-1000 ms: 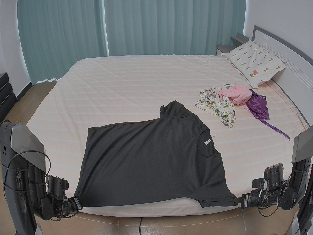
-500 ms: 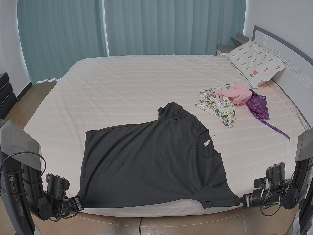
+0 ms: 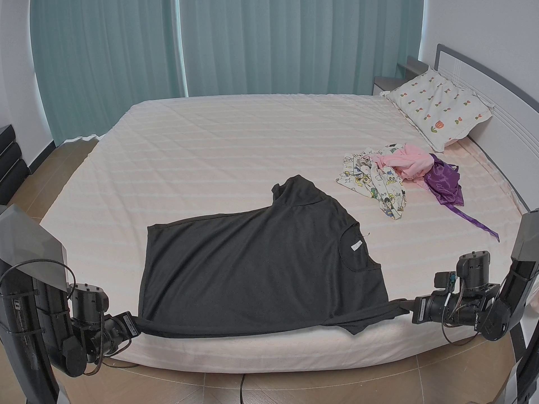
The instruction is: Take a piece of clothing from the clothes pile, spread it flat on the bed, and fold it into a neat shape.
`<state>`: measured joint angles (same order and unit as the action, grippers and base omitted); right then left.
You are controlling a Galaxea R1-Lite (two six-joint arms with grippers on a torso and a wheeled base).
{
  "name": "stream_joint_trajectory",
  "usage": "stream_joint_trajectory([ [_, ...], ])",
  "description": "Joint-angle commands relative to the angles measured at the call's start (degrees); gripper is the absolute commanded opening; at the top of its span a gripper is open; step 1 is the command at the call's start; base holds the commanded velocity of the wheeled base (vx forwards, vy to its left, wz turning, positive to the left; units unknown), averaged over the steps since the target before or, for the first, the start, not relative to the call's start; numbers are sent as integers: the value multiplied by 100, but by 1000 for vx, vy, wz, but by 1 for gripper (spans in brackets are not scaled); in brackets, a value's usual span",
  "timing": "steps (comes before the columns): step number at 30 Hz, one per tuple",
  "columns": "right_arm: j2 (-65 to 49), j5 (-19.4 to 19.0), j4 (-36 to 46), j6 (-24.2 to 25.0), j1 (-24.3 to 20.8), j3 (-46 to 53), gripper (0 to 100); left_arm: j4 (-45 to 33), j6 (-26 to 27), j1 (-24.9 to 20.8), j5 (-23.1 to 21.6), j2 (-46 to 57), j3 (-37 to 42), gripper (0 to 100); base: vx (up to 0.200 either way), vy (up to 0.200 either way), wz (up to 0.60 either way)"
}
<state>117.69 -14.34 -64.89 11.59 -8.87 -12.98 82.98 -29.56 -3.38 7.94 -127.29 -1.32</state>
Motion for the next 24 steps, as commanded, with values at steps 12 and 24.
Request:
stream_joint_trajectory([
  [12, 35, 1, 284, 18, -18, -1286, 0, 95, -208, 109, 85, -41, -879, 0, 0, 0, 0],
  [24, 123, 115, 284, 141, -88, -1787, 0, 104, -305, 144, 147, -15, -1090, 0, 0, 0, 0],
])
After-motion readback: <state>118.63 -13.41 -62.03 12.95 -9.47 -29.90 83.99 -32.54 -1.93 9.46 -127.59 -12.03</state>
